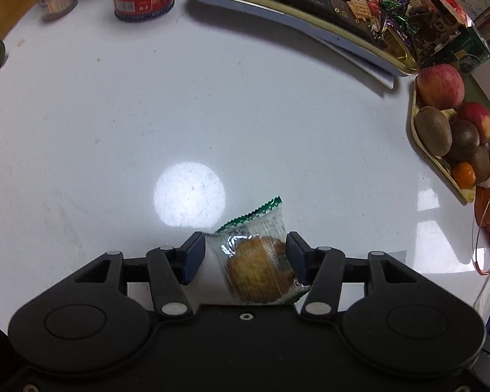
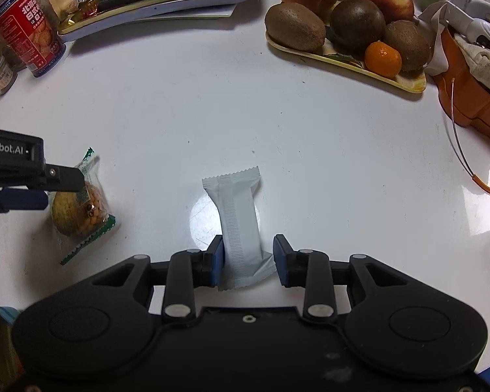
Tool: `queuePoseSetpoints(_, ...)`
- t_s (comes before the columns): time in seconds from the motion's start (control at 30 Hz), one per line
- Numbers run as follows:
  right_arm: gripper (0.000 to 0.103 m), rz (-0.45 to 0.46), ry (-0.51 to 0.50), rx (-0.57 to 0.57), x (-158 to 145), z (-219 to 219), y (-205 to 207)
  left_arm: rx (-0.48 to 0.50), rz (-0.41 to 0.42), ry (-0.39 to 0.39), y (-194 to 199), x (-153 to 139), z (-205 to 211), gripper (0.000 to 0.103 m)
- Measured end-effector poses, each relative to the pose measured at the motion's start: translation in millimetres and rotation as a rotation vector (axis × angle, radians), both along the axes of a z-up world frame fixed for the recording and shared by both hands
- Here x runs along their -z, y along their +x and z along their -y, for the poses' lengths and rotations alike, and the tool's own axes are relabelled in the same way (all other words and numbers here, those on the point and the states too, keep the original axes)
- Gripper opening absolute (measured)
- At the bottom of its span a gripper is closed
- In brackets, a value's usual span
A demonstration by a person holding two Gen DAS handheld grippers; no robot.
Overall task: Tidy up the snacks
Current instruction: 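Lift both held packets and carry them over the gold tray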
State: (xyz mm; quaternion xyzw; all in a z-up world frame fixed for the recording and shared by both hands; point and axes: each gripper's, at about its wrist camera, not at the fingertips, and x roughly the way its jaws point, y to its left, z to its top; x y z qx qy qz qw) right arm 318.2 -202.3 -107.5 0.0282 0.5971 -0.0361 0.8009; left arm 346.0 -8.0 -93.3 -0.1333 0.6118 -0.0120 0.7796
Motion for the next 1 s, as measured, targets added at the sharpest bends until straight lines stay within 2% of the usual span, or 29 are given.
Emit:
queuePoseSetpoints(0.2,0.035,0.016,-0.021,-0.009,1.0,-1.2,2.1,-0.018,-0.028,-0.040,-0.8,6.9,8.5,0.061)
queuePoseSetpoints(0.3,0.036,0.029,-0.037,-0.025,1.9,-3.9,2.8,-0.021,-0.057,-0.005,-0.8,14.8,15.0,0.061)
queuePoseSetpoints(0.37,0.036,0.036,-0.046,-0.035,2.1,-6.3,2.6,-0.014,-0.040,0.032,-3.3,15.3,20.0,0.064)
queuePoseSetpoints(0.47,0.035,0.052,-0.059,-0.049,2.7,-10.9,2.4,0.039,-0.029,0.090,-2.4,15.5,31.7,0.064)
queuePoseSetpoints(0.5,0.032,0.054,-0.063,-0.052,2.8,-12.2,2.2,0.062,-0.027,0.104,-1.9,15.6,35.2,0.063)
queuePoseSetpoints(0.53,0.023,0.055,-0.055,-0.056,2.8,-13.0,1.6,0.079,-0.024,0.113,-1.6,15.3,37.8,0.061)
queuePoseSetpoints(0.57,0.023,0.055,-0.052,-0.059,2.2,-14.4,0.3,0.099,-0.019,0.117,-2.1,14.2,39.1,0.058)
queuePoseSetpoints(0.67,0.022,0.046,-0.065,-0.059,1.4,-18.0,-2.9,0.144,-0.046,0.067,1.1,13.9,39.4,0.056)
queuePoseSetpoints(0.8,0.022,0.013,-0.008,-0.018,-0.7,-13.3,-4.9,0.197,-0.055,0.058,3.0,10.6,36.6,0.056)
queuePoseSetpoints(1.0,0.022,-0.042,0.137,0.103,-3.4,6.2,-1.7,0.269,0.012,0.142,3.5,-1.8,37.0,0.056)
